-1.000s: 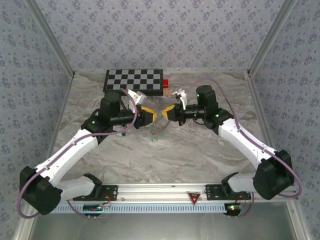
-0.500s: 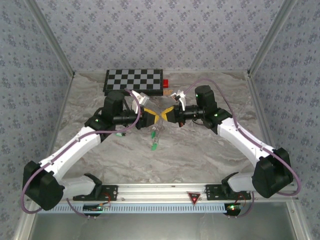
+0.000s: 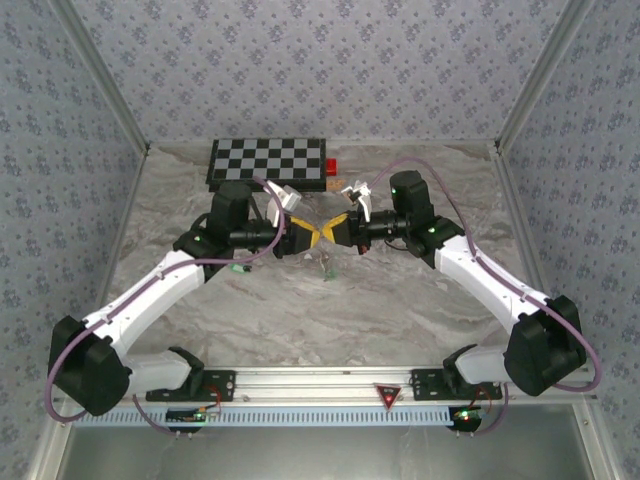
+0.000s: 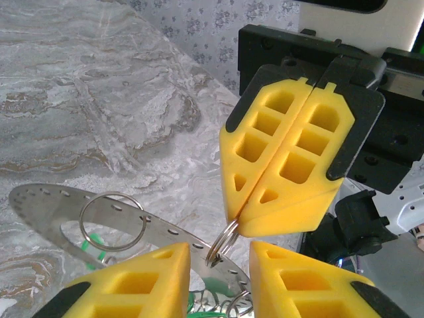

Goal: Put the keys on the keyring

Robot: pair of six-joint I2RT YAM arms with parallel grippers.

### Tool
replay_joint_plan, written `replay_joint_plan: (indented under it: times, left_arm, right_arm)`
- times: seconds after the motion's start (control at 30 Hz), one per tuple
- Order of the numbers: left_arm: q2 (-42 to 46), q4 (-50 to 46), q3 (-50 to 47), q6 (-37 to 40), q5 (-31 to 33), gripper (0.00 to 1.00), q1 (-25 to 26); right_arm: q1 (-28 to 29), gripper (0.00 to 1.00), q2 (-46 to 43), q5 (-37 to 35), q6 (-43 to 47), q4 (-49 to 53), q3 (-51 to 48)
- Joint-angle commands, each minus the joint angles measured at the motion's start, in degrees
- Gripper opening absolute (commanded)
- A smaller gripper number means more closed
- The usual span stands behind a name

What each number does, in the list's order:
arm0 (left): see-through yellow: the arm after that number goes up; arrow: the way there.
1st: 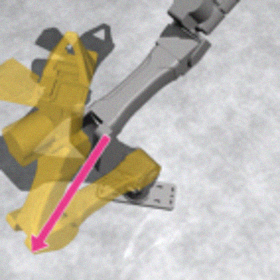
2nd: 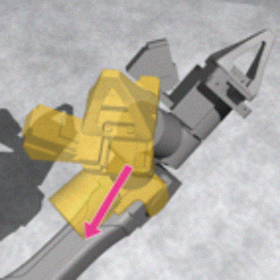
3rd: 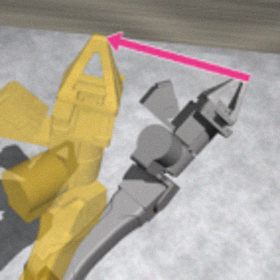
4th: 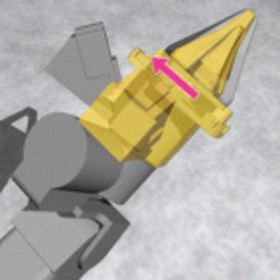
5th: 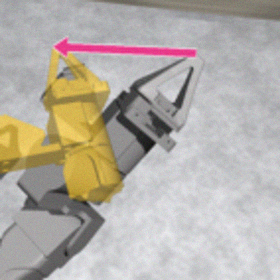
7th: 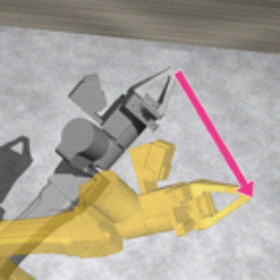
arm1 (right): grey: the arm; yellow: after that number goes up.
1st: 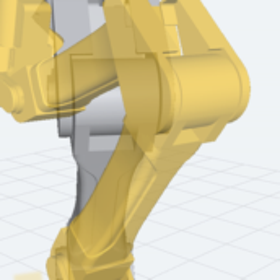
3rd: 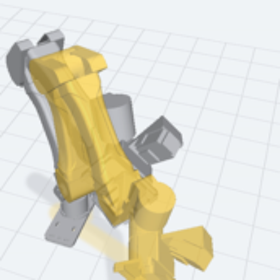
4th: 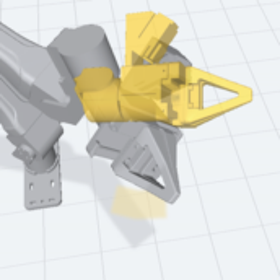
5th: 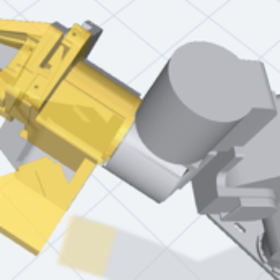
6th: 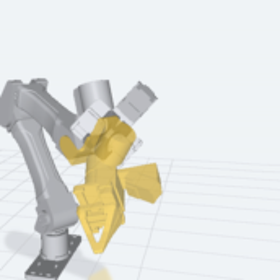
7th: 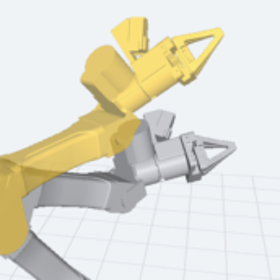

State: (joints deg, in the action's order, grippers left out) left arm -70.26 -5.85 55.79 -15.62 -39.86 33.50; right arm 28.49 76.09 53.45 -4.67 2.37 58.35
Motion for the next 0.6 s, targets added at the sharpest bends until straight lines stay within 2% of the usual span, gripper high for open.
replay_joint_plan:
  times: [0.0,0.13,0.23,0.3,0.37,0.57]
  left_arm:
    - [-0.5,1.5,3.0,0.9,-2.0,0.27,0.5]
    - [-0.7,1.5,3.2,1.0,-2.0,0.21,0.7]
    - [-0.7,1.5,3.2,1.1,-1.9,0.13,0.8]
    - [-0.7,1.5,3.3,1.0,-1.9,0.03,0.9]
    - [-0.6,1.5,3.4,1.0,-1.8,0.0,1.0]
    - [-0.3,1.5,3.2,1.0,-1.5,0.0,1.4]
  right_arm:
    - [0.2,0.0,-0.1,2.3,-0.6,-1.6,2.0]
    - [0.2,0.0,-0.1,2.4,-0.6,-1.6,1.9]
    - [0.2,0.0,-0.1,2.4,-0.5,-1.6,1.9]
    - [0.2,0.0,-0.1,2.1,-0.5,-1.6,1.8]
    - [0.1,0.0,-0.1,2.0,-0.6,-1.5,1.7]
    - [-0.6,0.0,-1.1,0.1,-1.9,-2.8,0.5]
